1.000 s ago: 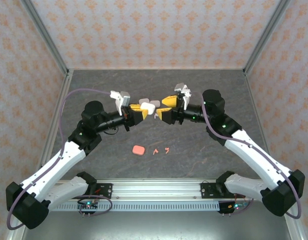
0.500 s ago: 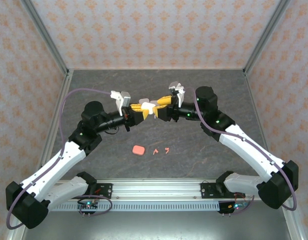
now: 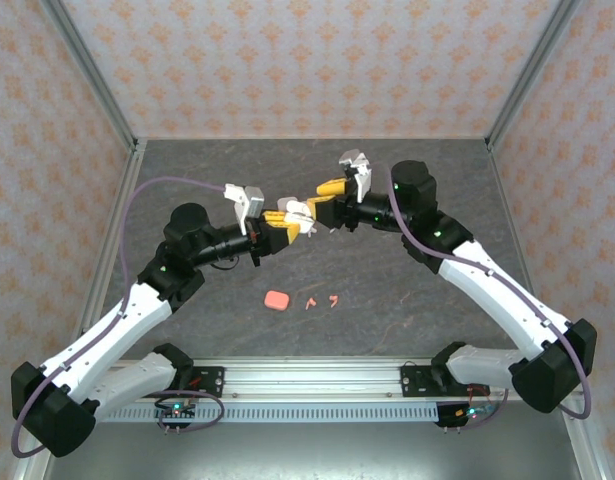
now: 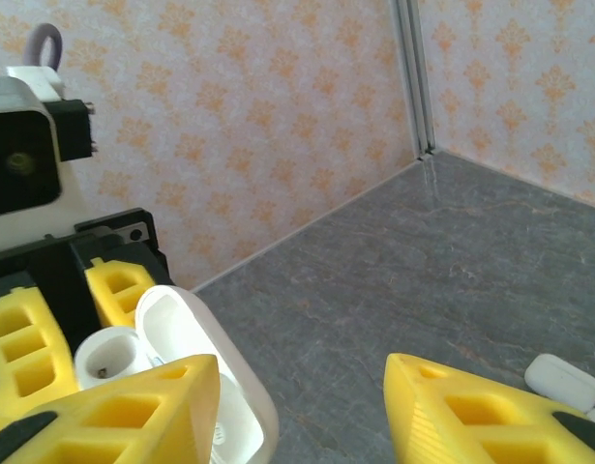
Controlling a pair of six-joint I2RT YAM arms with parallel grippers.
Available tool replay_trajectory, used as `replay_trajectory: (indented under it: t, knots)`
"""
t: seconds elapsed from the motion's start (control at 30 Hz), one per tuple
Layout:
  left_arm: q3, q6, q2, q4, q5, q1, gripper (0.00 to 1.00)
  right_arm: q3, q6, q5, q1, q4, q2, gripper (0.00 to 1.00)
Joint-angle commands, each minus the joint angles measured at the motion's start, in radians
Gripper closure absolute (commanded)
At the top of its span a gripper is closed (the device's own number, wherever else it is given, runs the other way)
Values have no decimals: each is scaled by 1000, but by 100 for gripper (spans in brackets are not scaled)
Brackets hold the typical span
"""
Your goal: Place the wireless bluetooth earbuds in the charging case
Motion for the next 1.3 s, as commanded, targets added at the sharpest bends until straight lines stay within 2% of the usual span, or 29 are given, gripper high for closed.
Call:
replay_trajectory:
  t: [0.0, 0.2, 0.43, 0.6, 0.73, 0.97, 1.27]
  knots:
    - [23, 28, -16, 6, 21, -4, 94, 35, -9, 11, -8, -14, -11, 52]
    - [19, 36, -20, -3, 15, -4, 94, 35, -1, 39, -14, -44, -60, 51]
    - [5, 54, -39, -20, 4, -5, 95, 24, 24, 174, -31, -150, -71, 51]
    - [-11, 72, -69, -42, 9, -6, 95, 6, 69, 252, -45, -215, -25, 50]
    - [-26, 77, -90, -41, 15, -5, 95, 30, 91, 274, -45, -280, 85, 52]
    - [-30, 86, -116, -53, 24, -8, 95, 114, 93, 210, -45, -311, 339, 54]
    - [-41, 89, -138, -67, 9, -13, 95, 301, 32, 305, -45, -389, 695, 60]
